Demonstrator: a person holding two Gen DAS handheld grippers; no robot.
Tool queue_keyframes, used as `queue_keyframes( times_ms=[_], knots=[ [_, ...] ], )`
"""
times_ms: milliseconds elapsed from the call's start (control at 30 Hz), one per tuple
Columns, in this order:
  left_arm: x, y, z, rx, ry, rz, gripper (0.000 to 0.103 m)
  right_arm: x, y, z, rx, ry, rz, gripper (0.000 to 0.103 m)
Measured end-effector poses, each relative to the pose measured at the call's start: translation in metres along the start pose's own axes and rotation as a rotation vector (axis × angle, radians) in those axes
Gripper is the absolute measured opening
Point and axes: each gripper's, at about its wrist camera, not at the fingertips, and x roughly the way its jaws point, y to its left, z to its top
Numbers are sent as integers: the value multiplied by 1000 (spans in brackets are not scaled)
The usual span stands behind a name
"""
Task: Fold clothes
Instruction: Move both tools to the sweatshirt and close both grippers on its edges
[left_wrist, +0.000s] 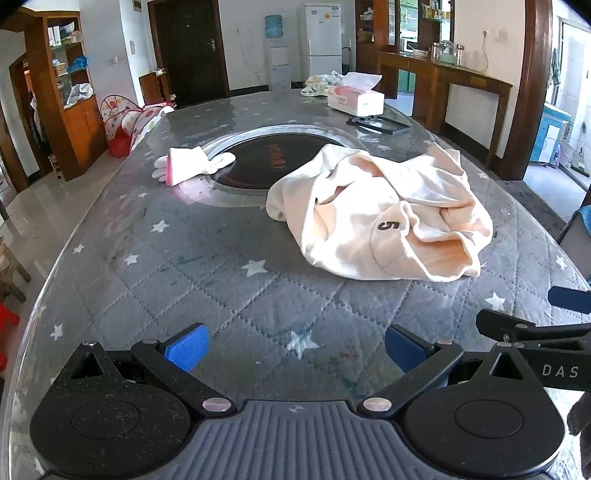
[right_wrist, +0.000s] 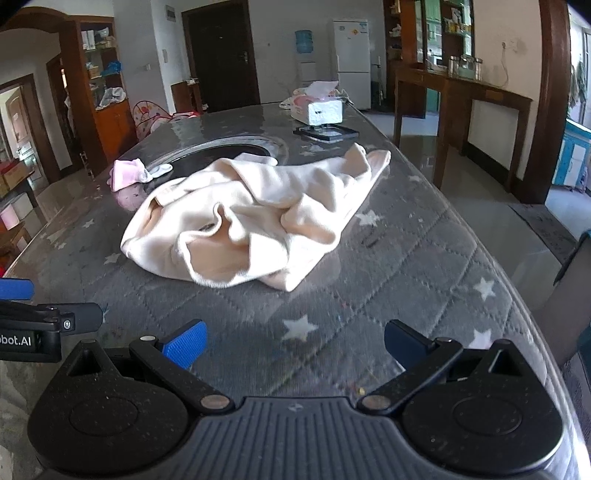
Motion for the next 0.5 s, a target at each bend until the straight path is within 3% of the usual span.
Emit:
queue_keyframes(
  times_ms=[333,500],
  knots=[
    [7,13,26,-43,-35,19,103,9,-14,32,1,-23,23,102],
    [16,21,40,-84,-51,17,102,16,-22,52,11,-40,27,93]
  ],
)
